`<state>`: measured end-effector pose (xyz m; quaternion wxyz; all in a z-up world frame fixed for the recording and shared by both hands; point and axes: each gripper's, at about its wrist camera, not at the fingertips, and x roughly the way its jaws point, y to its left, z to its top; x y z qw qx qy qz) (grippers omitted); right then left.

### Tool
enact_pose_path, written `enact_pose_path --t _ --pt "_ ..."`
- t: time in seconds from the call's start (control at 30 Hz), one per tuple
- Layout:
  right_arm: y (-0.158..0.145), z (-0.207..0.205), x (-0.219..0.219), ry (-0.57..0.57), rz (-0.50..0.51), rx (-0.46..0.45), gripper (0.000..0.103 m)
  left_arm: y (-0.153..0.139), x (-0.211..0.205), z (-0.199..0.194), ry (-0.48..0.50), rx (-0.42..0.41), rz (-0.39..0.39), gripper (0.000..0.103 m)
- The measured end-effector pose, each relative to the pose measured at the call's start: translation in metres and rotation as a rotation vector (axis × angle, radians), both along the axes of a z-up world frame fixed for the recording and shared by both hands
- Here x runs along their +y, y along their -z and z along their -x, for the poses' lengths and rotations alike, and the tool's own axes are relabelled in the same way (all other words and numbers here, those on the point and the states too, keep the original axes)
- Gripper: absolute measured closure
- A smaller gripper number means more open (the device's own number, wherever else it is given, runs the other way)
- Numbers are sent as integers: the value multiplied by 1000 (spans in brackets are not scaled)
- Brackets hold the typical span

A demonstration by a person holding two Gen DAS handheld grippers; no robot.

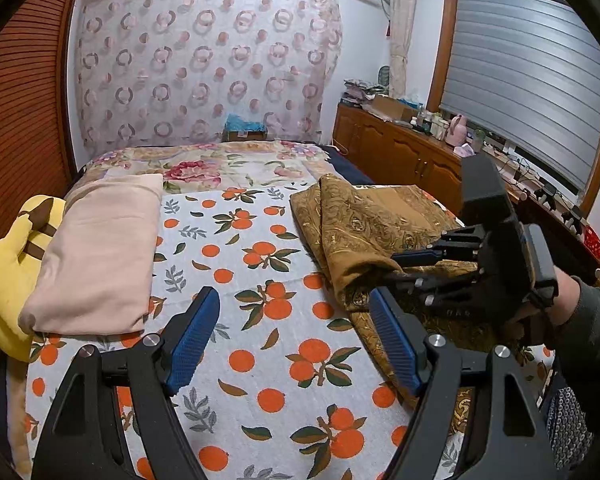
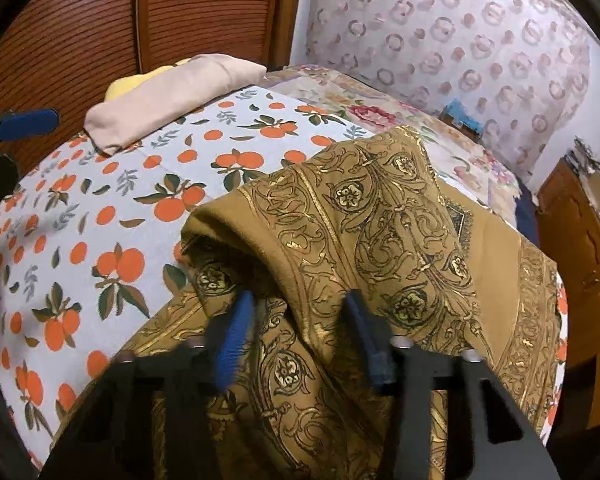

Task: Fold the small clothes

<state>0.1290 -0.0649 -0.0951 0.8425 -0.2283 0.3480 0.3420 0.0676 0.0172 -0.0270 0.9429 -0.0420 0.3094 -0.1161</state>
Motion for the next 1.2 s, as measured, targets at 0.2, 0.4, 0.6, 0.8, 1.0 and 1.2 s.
enact_pose_path --t 0.2,0.4,0.6,0.8,1.0,1.2 --pt "-27 -8 -26 30 -130 -8 97 2 -2 0 5 6 1 25" --pt "-62 -27 -71 144 -239 -53 98 3 -7 -2 20 14 -2 25" --pt "-77 -75 -125 408 -223 -117 98 4 -14 -3 32 19 -3 25" --pt "-64 -105 -167 611 -229 -49 80 6 -19 -3 48 27 -5 25" --pt "-61 -85 -156 535 -218 -38 51 11 -27 -6 63 44 -3 25" --pt "-54 -98 -172 477 -168 11 51 14 -34 -6 75 55 -9 25"
